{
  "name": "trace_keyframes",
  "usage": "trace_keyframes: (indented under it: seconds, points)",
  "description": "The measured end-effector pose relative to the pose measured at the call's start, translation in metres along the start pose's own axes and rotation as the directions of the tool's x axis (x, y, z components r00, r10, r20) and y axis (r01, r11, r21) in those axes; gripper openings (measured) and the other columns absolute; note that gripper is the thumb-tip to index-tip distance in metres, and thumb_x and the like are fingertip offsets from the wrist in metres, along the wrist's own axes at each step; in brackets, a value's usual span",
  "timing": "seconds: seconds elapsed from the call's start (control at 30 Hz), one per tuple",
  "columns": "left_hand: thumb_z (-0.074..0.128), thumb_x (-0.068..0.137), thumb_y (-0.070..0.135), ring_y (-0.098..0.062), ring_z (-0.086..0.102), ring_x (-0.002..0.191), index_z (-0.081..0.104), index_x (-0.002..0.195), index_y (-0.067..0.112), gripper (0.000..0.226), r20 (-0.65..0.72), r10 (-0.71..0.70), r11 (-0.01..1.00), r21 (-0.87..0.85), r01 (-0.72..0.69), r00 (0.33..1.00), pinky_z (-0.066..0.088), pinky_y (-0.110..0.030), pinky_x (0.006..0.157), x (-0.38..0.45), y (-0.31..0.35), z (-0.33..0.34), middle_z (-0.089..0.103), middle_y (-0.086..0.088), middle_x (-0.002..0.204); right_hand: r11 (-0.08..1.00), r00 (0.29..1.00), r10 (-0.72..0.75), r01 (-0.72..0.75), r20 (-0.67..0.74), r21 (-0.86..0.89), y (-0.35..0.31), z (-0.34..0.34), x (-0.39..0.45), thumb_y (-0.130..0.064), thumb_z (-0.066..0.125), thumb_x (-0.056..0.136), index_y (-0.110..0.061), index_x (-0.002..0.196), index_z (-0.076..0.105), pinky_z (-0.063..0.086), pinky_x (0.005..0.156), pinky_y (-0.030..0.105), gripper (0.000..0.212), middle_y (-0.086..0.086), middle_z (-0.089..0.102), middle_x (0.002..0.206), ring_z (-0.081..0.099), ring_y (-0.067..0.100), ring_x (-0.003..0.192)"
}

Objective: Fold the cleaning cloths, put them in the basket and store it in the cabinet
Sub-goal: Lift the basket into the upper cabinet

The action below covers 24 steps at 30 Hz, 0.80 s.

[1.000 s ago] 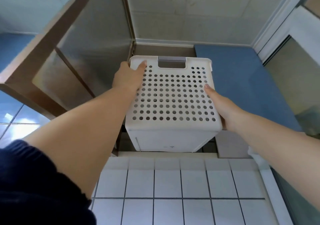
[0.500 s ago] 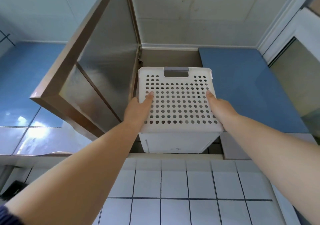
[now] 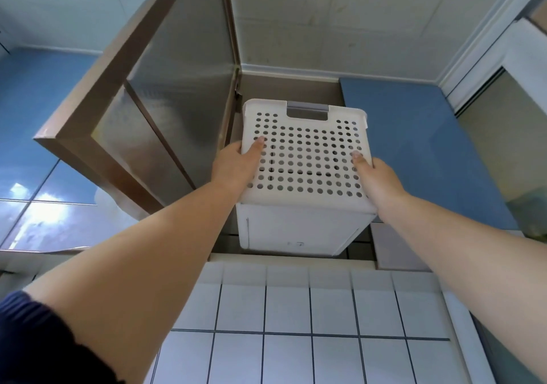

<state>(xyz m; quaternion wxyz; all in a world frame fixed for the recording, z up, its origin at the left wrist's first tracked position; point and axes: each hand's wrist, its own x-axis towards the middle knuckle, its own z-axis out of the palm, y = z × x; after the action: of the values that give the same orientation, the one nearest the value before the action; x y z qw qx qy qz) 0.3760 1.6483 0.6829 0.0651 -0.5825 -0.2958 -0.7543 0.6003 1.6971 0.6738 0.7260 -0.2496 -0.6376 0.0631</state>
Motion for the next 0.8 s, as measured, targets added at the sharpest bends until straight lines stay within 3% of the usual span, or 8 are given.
trace_keyframes:
  seconds: [0.23, 0.33, 0.6, 0.73, 0.8]
  points:
    - [0.05, 0.091, 0.049, -0.007, 0.065, 0.08, 0.064, 0.108, 0.024, 0.033, -0.031, 0.062, 0.998, -0.012, -0.063, 0.998, 0.046, -0.019, 0.054, 0.007, 0.001, 0.003, 0.068, 0.009, 0.096, 0.998, 0.997, -0.055, 0.055, -0.046, -0.004, 0.001, 0.003, 0.013, -0.054, 0.037, 0.094, -0.023, 0.11, 0.056, 0.048, 0.091, 0.038, 0.039, -0.005, 0.062, 0.105, 0.06, 0.017, 0.095]
    - [0.05, 0.091, 0.05, -0.005, 0.065, 0.077, 0.064, 0.106, 0.024, 0.033, -0.024, 0.073, 0.997, 0.009, -0.073, 0.997, 0.044, -0.018, 0.052, 0.011, 0.003, 0.003, 0.068, 0.01, 0.094, 0.999, 0.998, -0.053, 0.053, -0.034, -0.007, 0.004, 0.005, 0.017, -0.054, 0.036, 0.095, -0.022, 0.113, 0.055, 0.047, 0.085, 0.034, 0.041, -0.005, 0.06, 0.103, 0.058, 0.018, 0.095]
    - [0.049, 0.091, 0.05, -0.012, 0.067, 0.083, 0.062, 0.105, 0.026, 0.031, -0.005, 0.031, 0.999, 0.031, -0.031, 1.0, 0.052, -0.025, 0.062, 0.014, -0.028, 0.008, 0.069, 0.008, 0.095, 0.998, 0.999, -0.053, 0.052, -0.009, -0.03, 0.029, 0.023, 0.022, -0.055, 0.034, 0.095, -0.023, 0.117, 0.054, 0.047, 0.089, 0.036, 0.043, -0.005, 0.061, 0.107, 0.059, 0.019, 0.099]
    - [0.048, 0.091, 0.051, -0.011, 0.067, 0.083, 0.06, 0.107, 0.026, 0.032, 0.002, 0.027, 0.999, 0.038, -0.027, 1.0, 0.054, -0.028, 0.068, 0.017, -0.046, 0.016, 0.069, 0.008, 0.095, 0.998, 0.999, -0.045, 0.045, 0.003, -0.035, 0.043, 0.028, 0.026, -0.053, 0.034, 0.096, -0.021, 0.121, 0.053, 0.043, 0.081, 0.032, 0.045, -0.004, 0.061, 0.109, 0.058, 0.018, 0.097]
    - [0.046, 0.092, 0.05, -0.01, 0.065, 0.082, 0.057, 0.106, 0.027, 0.029, 0.019, 0.026, 0.998, 0.048, -0.027, 0.999, 0.051, -0.026, 0.064, 0.018, -0.055, 0.02, 0.067, 0.008, 0.094, 0.999, 0.999, -0.037, 0.038, 0.018, -0.032, 0.049, 0.031, 0.027, -0.051, 0.032, 0.097, -0.021, 0.123, 0.05, 0.041, 0.079, 0.03, 0.043, -0.004, 0.059, 0.109, 0.056, 0.016, 0.094]
